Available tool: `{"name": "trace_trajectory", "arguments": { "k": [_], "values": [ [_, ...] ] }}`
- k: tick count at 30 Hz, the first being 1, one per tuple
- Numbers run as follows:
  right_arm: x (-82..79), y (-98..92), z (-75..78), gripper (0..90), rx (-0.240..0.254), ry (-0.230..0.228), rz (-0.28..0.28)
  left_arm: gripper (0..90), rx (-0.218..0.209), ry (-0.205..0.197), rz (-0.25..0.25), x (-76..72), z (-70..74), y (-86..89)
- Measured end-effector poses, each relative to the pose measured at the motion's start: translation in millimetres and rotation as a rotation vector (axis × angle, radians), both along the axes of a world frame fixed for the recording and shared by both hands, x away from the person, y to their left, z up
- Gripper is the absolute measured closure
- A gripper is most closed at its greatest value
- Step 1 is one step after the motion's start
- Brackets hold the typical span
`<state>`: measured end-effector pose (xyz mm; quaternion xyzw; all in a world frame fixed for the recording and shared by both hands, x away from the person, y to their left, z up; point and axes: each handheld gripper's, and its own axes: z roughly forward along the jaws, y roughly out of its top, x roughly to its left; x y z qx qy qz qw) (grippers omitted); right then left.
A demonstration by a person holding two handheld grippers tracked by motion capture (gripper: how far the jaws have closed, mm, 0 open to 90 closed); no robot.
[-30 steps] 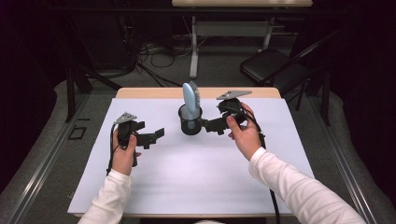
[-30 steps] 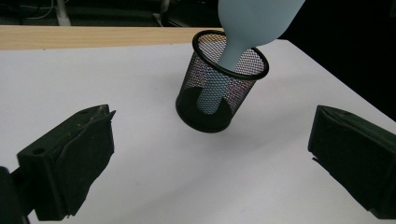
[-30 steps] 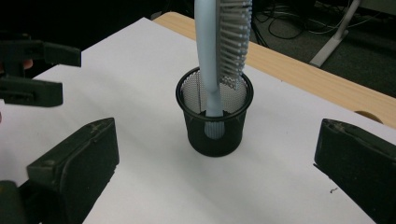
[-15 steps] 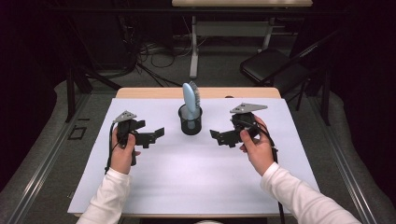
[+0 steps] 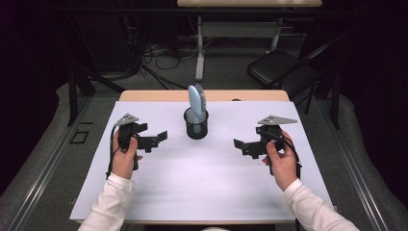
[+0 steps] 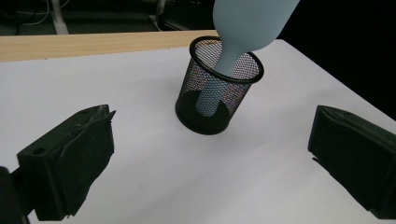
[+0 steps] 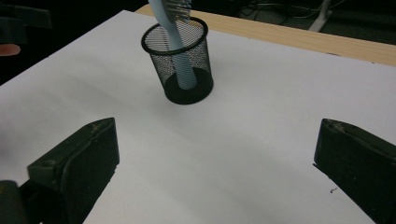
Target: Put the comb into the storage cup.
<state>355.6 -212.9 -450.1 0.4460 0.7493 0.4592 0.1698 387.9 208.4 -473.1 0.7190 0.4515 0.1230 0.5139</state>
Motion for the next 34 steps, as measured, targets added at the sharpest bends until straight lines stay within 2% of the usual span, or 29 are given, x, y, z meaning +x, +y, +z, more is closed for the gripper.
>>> {"name": "trace_trajectory", "arguments": {
  "k": [7,11,14,21,34],
  "values": [
    [-7.5,-14.8,-16.7,0.2,0.0,0.0,-0.04,0.5,0.0,-0.001,-0.001,0.2,-0.3,0.5],
    [-13.1,-20.1,-26.0,0.2,-0.02,-0.016,-0.058,0.5,0.002,-0.001,0.004,0.4,-0.7,1.4],
    [-17.3,-24.7,-33.1,0.2,-0.012,-0.019,-0.076,0.4,0.001,-0.003,0.006,0.5,-0.8,2.5],
    [-21.2,-33.6,-48.1,0.2,-0.013,-0.002,-0.103,0.4,0.004,-0.003,0.01,0.5,-0.3,4.3],
    [-24.4,-42.7,-55.3,0.3,-0.008,-0.019,-0.126,0.5,0.009,-0.008,0.027,1.7,0.6,9.4]
  ]
}}
